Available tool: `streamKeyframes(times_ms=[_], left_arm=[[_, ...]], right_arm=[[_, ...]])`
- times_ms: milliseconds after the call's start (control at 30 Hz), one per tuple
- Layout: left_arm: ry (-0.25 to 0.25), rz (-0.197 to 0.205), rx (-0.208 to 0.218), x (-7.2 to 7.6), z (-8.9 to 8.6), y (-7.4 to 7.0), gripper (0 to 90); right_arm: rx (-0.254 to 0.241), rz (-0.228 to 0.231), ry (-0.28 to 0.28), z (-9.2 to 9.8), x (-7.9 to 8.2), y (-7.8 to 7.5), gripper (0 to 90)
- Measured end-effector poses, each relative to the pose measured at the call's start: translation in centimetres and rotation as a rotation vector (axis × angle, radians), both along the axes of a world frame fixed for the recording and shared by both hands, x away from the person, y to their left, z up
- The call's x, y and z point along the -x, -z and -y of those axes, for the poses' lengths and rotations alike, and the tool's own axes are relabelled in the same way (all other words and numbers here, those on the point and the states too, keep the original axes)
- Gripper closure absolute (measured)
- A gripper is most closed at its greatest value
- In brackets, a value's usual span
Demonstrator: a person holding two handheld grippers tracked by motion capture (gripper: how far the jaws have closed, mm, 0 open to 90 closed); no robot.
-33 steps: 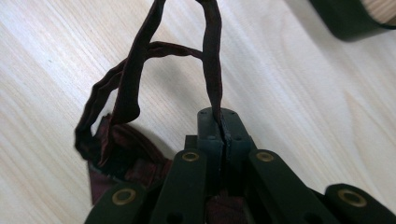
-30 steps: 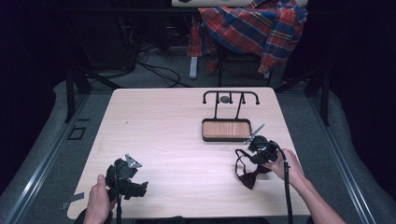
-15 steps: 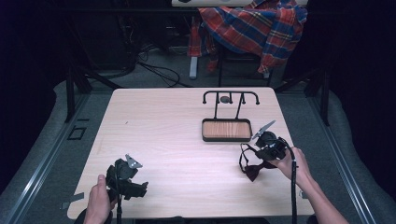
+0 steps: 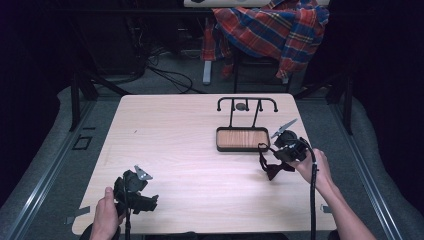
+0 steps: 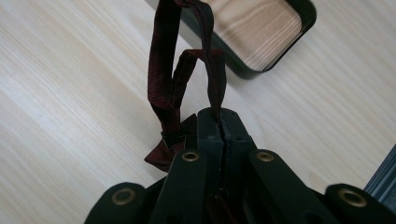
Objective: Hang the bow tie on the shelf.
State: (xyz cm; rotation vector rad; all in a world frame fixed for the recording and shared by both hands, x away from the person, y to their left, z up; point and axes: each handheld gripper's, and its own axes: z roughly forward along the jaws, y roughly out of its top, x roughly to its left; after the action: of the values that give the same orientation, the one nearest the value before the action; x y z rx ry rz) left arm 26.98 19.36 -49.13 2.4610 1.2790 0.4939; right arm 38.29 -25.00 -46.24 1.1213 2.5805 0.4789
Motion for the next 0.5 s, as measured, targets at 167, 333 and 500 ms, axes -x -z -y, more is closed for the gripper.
streamKeyframes(times_ms=[167,333,500], left_arm=[[-0.001,0.004,0.000,0.1,0.1,0.0,17.1],[-0.002,0.004,0.000,0.0,0.1,0.0,17.1],[-0.001,0.006,0.001,0.1,0.0,0.0,17.1]], right_arm=[[-0.003,0.023,0.003,-0.1,-0.3,-0.7,89.0],[-0.034,0.053,0.031,0.4,-0.8,-1.5,89.0],[-0.046,0.076,0.043,0.6,-1.4,-2.4,89.0]])
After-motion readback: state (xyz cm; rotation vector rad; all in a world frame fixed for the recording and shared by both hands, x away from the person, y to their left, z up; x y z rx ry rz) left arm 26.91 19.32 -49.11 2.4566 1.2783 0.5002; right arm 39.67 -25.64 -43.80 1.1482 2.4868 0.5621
